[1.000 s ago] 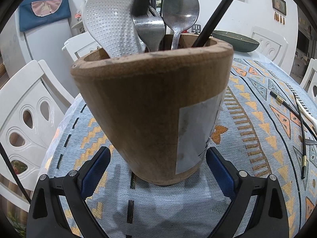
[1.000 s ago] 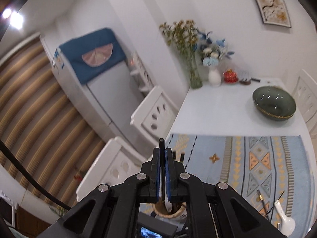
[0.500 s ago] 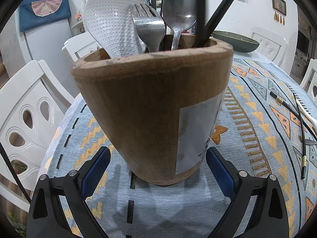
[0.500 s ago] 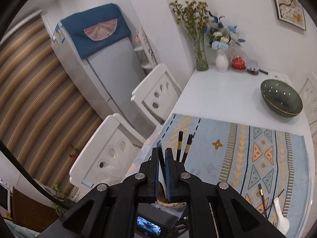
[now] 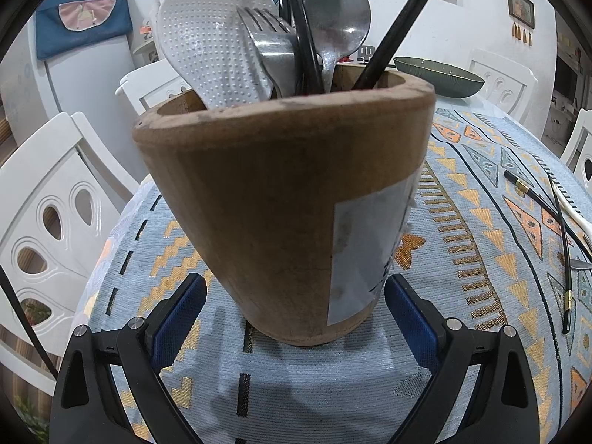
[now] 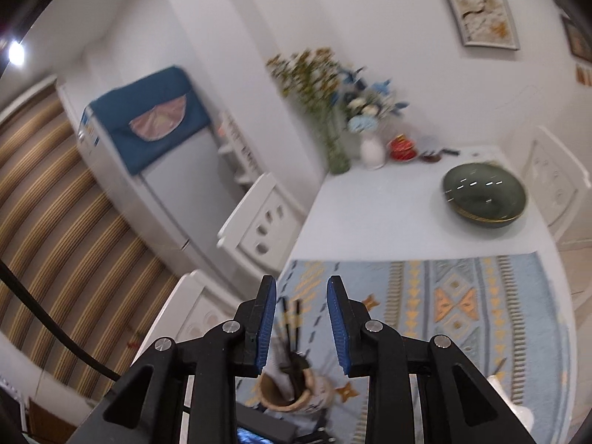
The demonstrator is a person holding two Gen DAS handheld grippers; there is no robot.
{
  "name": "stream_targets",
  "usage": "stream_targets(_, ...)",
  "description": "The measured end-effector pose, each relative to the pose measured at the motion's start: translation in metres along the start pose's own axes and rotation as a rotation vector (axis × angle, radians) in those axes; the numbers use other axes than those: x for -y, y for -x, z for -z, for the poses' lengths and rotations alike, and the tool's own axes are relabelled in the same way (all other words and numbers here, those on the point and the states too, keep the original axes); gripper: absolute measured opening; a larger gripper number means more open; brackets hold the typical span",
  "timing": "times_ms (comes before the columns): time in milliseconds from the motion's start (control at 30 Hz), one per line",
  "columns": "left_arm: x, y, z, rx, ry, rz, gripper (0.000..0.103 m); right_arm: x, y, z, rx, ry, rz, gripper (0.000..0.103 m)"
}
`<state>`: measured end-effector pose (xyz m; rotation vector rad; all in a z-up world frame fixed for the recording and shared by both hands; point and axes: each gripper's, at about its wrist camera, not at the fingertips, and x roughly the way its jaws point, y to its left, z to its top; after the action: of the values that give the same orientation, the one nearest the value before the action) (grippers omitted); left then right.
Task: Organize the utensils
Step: 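Return the right gripper to the pile and grasp another black chopstick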
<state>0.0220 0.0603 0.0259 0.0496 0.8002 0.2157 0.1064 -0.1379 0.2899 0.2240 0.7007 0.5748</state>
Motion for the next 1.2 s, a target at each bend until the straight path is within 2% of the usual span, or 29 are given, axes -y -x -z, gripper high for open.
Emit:
stream_targets(167, 0.000, 0.000, 0.000, 0.000, 0.001, 0.000, 0.097, 0.030, 0.024, -0.002, 0.036, -0.039, 0.097, 0.027)
stream_targets(267, 0.001, 0.000, 0.000, -0.001, 0.001, 0.000, 0.097, 0.056, 0.027, 0.004, 0.014, -0.087, 0.179, 0.027)
stream_targets(600, 0.001, -0.001, -0.001, -0.002, 0.001, 0.000, 0.097, 0.162, -0.010, 0.067, -0.253, -0.313, 0.389, 0.027)
stream_targets(800, 0.001, -0.001, -0.001, -0.002, 0.001, 0.000, 0.097, 0.201, -0.033, 0.109, -0.401, -0.442, 0.361, 0.027)
stream_targets(933, 0.002, -0.001, -0.001, -0.002, 0.002, 0.001, 0.097, 0.217, -0.056, 0.136, -0.489, -0.479, 0.387, 0.027)
stream_targets(1033, 0.001, -0.001, -0.001, -0.001, 0.002, 0.000, 0.097, 0.231, -0.070, 0.148, -0.525, -0.519, 0.419, 0.027)
stream_targets(1200, 0.002, -0.001, -0.001, -0.002, 0.002, 0.001, 0.097, 0.257, -0.092, 0.161, -0.556, -0.605, 0.404, 0.027)
